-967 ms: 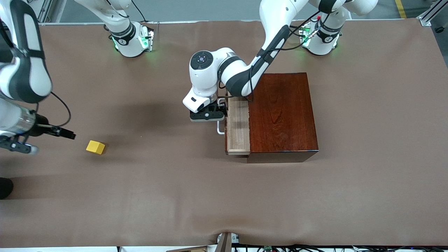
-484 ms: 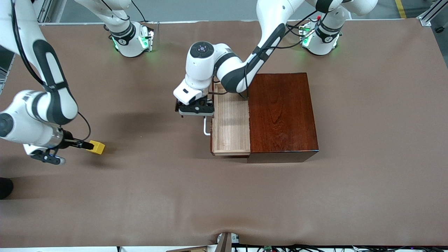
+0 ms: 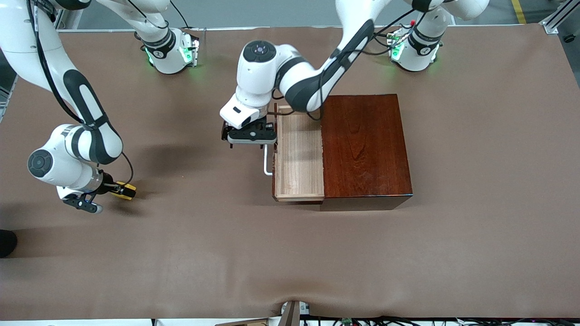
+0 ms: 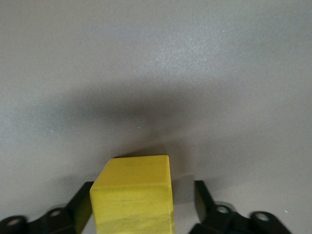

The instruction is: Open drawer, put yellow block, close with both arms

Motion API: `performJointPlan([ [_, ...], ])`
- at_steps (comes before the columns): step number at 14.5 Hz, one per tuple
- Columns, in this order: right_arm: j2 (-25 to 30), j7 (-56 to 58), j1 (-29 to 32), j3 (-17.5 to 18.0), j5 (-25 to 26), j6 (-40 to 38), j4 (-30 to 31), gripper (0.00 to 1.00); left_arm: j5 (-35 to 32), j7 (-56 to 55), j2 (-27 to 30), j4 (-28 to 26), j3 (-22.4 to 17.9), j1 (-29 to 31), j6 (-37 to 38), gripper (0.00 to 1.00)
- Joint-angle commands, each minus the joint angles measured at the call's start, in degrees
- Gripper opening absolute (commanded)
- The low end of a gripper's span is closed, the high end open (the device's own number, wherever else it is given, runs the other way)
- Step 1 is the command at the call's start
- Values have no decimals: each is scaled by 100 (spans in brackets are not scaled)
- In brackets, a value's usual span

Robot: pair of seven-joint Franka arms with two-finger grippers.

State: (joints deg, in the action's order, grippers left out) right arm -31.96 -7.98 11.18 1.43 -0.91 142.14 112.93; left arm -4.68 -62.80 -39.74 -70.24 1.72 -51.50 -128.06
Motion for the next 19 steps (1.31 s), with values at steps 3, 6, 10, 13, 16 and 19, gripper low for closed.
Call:
performJointPlan([
  [3, 303, -81, -19, 33, -6, -264, -86, 0, 55, 127, 888, -191, 48, 1114, 1299, 100],
  [6, 1058, -19, -168, 33, 64, -1588, -463, 0, 63, 810, 1064, -218, 74, 1835, 1966, 100],
  [10, 2149, 419, -475, 50, 187, -3302, -1130, 0, 142, 1803, 1450, -577, 83, 2722, 2426, 100],
  [13, 2247, 324, -975, 50, 170, -4543, -2026, 0, 177, 3040, 2090, -1367, 83, 3460, 2461, 100],
  [16, 2238, -437, -1748, 59, 21, -4748, -2283, 0, 370, 4508, 2925, -2185, 83, 4260, 2592, 100],
  [19, 2168, -1772, -2714, 50, -312, -4669, -2424, 0, 380, 5802, 3506, -2424, 83, 4798, 3240, 100],
])
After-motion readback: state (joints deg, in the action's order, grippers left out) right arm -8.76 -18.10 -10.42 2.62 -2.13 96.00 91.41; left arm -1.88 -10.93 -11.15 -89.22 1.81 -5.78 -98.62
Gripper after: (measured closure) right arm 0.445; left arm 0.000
